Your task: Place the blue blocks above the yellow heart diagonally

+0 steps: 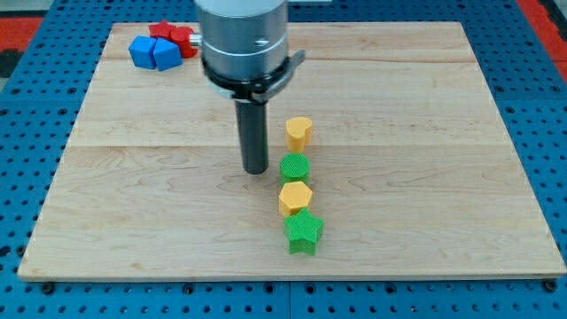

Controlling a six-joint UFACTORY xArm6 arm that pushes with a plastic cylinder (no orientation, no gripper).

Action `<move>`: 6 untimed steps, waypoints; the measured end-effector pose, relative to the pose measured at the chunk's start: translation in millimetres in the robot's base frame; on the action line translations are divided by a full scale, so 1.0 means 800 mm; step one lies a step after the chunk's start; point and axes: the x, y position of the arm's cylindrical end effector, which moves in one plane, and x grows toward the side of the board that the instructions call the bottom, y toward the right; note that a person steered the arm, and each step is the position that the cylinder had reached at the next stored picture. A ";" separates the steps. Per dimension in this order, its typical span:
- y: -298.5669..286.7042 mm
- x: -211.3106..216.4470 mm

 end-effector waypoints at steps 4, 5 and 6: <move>-0.317 -0.217; -0.316 -0.232; -0.303 -0.252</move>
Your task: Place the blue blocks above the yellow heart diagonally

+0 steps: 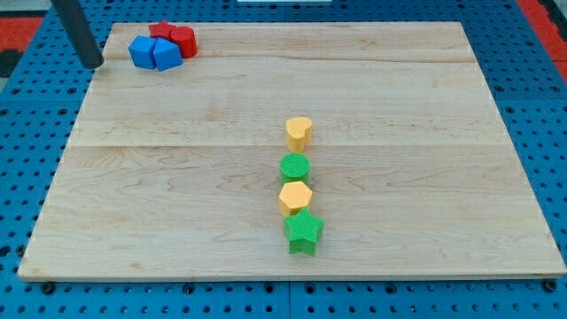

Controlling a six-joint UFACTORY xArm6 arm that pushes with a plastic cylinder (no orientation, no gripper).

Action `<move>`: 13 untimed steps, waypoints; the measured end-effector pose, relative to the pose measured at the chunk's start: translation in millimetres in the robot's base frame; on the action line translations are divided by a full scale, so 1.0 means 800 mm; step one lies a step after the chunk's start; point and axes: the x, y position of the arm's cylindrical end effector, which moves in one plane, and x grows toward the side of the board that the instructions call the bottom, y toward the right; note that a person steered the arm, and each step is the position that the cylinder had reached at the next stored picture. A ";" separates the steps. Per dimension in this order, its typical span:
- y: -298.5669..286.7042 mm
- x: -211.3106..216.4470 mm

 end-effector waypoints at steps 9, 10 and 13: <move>0.313 0.019; 0.318 0.053; 0.350 0.016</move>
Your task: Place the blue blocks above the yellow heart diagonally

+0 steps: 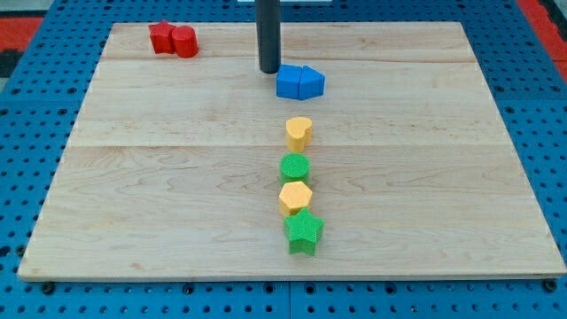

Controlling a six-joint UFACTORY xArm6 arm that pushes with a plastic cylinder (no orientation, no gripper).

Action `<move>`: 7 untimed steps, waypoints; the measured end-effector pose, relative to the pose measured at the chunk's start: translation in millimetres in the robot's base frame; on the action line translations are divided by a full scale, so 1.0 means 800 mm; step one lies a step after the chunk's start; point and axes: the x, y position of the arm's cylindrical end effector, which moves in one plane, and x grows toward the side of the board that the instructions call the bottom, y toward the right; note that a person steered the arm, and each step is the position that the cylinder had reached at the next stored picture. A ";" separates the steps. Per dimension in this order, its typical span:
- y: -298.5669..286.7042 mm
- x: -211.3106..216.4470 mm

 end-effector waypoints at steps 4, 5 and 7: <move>0.033 0.067; 0.055 0.065; 0.105 -0.034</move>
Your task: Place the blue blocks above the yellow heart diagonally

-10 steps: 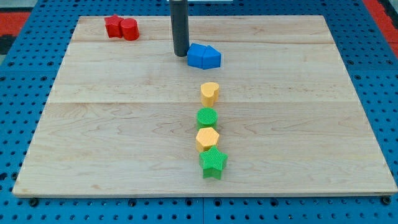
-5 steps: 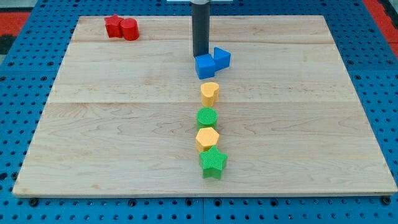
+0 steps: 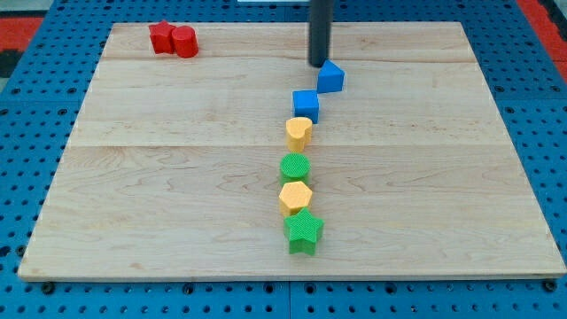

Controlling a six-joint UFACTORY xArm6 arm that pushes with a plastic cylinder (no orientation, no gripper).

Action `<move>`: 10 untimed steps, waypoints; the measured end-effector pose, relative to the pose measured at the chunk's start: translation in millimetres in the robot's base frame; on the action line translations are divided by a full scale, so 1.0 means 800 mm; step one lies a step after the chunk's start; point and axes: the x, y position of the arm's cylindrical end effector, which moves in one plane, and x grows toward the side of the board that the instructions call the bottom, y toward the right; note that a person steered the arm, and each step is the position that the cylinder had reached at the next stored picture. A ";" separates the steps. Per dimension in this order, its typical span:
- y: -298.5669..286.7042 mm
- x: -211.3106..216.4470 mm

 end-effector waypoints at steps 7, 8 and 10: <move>-0.024 0.056; -0.055 0.018; -0.308 0.002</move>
